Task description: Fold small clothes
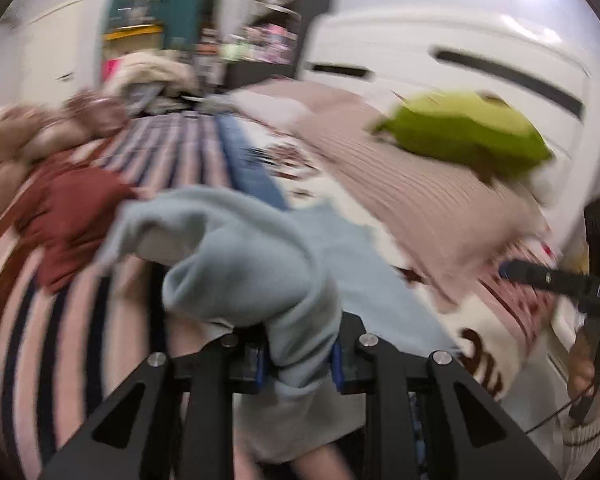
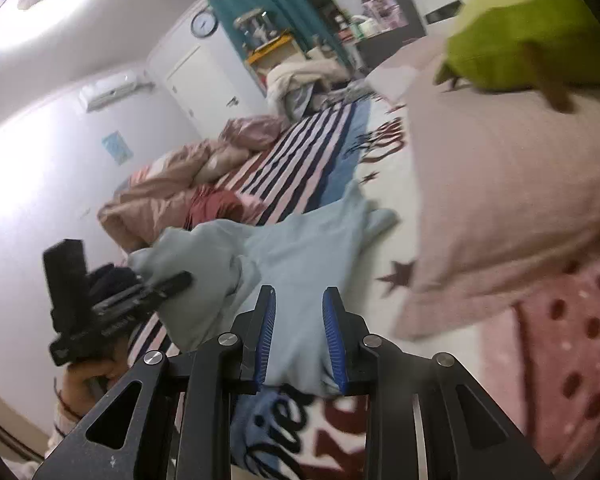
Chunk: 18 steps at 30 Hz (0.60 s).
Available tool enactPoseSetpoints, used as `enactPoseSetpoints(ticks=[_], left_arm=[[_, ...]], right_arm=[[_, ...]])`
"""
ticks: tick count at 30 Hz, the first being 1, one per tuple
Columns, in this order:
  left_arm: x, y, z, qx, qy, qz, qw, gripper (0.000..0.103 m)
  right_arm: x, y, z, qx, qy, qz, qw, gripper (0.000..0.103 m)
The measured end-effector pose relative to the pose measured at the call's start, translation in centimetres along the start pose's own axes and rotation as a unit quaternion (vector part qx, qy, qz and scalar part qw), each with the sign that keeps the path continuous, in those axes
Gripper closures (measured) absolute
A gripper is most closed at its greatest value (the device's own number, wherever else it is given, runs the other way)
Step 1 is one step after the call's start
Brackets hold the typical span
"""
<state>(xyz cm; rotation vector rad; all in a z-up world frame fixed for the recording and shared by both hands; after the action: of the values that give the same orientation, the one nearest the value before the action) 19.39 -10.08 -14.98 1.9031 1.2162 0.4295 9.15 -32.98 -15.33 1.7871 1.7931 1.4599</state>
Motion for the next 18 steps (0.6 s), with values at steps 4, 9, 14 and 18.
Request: enactPoseSetpoints(ticks=[4,9,14,18], left_arm=[[-6.0,-2.1,4.8,0.091,-0.06,0.076,0.9911,0.075],[-7.4,-4.1,6.4,0.107,-0.114,0.055,0.9862,0.053],[-7.0,-3.2,3.2,0.097,-0.152,0.01,0.9836,0.041],[-7.2,-3.1,-1.3,0.055,-0.149,0.006,0.9873,0.033]], right_arm=[[-1.8,-0.5,-1.6,-0.005,-0.001,0.012,1.0,0.082],[-3.5,-1.3,-2.2,-0.001,0.002,0.031,1.0,0.082],[-3.6,-1.2,-1.8,0.005,0.013,0.031,0.999,0.082],[-1.4,-0.7,-0.6,0.017,0.028,-0.003,0.999,0.076]])
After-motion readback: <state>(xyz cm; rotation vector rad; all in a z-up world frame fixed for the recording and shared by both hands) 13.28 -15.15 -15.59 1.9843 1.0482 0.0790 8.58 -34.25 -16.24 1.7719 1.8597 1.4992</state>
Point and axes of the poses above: each gripper's, at about its wrist camera, not at the fingertips, and z roughly the way its jaws point, x to its left, y to its top, the point moved 4 cm from there along z, roughly the way its jaws point, and after that the axes turned 2 degrees about -z, right-handed, at the moved point
